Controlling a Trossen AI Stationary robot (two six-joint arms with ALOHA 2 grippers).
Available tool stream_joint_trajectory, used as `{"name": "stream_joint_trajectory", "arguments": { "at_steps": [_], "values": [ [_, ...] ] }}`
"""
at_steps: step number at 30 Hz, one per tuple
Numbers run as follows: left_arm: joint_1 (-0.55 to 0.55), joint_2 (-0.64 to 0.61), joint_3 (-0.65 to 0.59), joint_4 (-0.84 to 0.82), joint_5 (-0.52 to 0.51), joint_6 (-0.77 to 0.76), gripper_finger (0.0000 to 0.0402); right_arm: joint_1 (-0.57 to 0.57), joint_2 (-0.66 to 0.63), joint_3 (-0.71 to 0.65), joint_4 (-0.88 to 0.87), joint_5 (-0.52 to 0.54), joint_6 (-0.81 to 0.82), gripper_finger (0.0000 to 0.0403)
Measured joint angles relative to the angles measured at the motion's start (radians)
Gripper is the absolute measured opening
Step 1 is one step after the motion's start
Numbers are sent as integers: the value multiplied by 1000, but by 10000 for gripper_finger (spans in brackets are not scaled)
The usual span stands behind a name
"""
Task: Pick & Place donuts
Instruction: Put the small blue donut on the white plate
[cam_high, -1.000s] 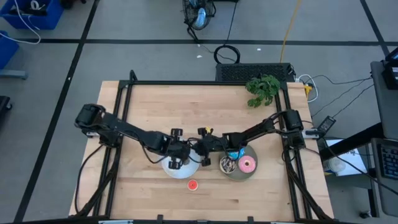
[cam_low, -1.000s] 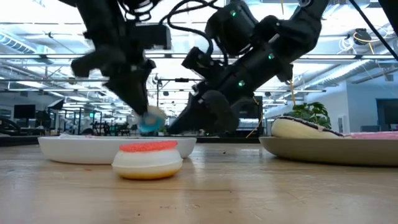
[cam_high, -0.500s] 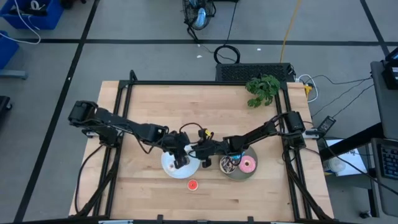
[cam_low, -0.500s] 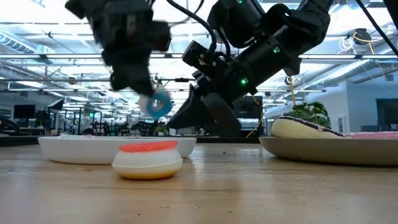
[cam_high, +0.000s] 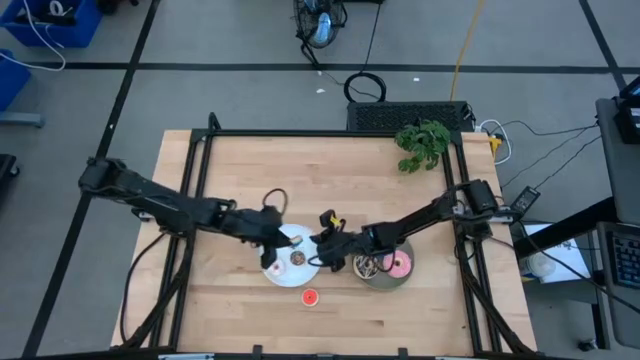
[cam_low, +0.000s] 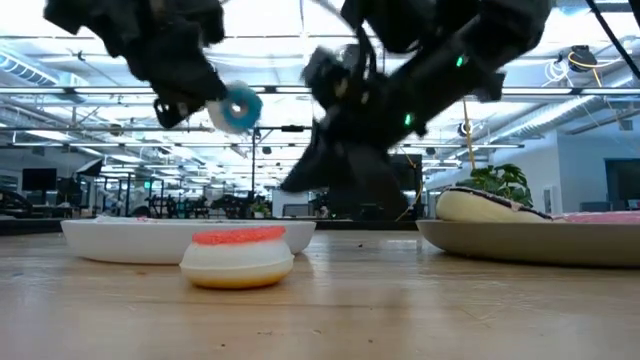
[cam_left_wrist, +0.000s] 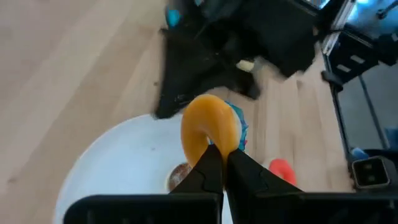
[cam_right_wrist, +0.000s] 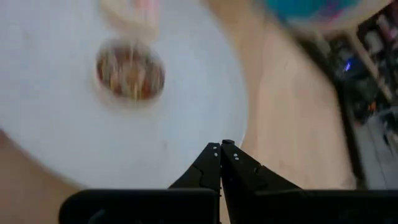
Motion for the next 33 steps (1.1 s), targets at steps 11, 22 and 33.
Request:
{"name": "stream_joint_trajectory", "arguments": {
  "at_steps": [11,22,33],
  "values": [
    [-132,-100,-92,124,-113,170,4,38,-185,1,-7,-203,84,12],
    [-190,-98,-92,152,-120,265,4,47,-201,1,32,-340,108,153],
    [-179,-87,-92,156,-125,307,5,-10,-201,1,141,-401,176,237]
  ]
}}
